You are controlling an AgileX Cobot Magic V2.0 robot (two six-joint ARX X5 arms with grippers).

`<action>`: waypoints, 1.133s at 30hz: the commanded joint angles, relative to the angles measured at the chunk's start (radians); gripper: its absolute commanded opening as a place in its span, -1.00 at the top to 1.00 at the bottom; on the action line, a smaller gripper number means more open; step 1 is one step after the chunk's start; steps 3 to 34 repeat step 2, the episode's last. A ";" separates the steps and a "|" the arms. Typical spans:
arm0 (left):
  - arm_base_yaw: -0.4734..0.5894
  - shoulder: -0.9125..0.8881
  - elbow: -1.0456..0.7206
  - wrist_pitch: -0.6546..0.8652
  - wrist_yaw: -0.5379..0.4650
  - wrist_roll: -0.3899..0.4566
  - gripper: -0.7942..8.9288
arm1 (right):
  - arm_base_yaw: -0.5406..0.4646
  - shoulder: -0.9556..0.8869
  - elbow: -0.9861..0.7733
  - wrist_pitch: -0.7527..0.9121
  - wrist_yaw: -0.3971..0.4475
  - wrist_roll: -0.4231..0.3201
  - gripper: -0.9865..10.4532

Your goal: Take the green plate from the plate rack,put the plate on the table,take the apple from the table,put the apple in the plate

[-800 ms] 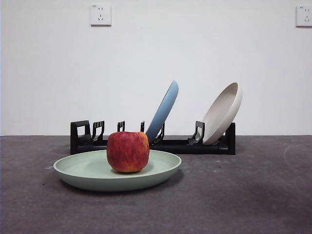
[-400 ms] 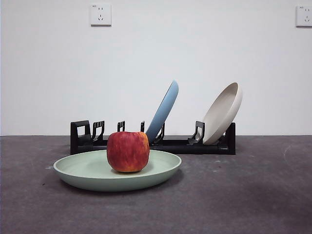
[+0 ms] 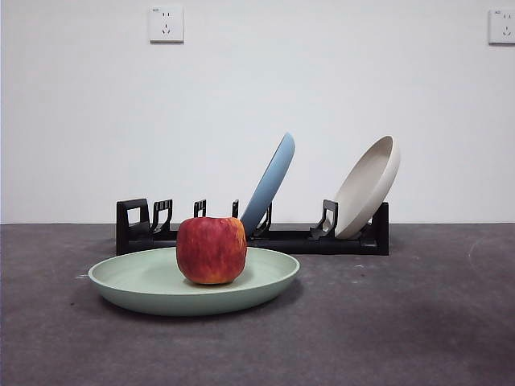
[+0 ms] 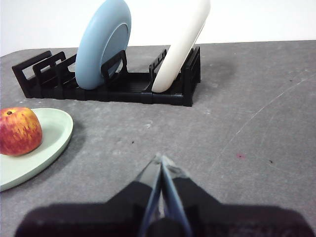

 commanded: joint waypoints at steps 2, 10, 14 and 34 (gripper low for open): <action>0.003 -0.003 -0.012 0.001 0.000 -0.006 0.84 | 0.000 -0.003 -0.015 0.000 -0.001 0.009 0.82; 0.003 -0.003 -0.012 0.001 0.000 -0.006 0.84 | 0.000 -0.003 -0.015 0.000 -0.001 0.009 0.82; 0.003 -0.003 -0.012 0.001 0.000 -0.006 0.84 | 0.000 -0.003 -0.015 0.000 -0.001 0.009 0.82; 0.003 -0.003 -0.012 0.001 0.000 -0.006 0.84 | 0.000 -0.003 -0.015 0.000 -0.001 0.009 0.82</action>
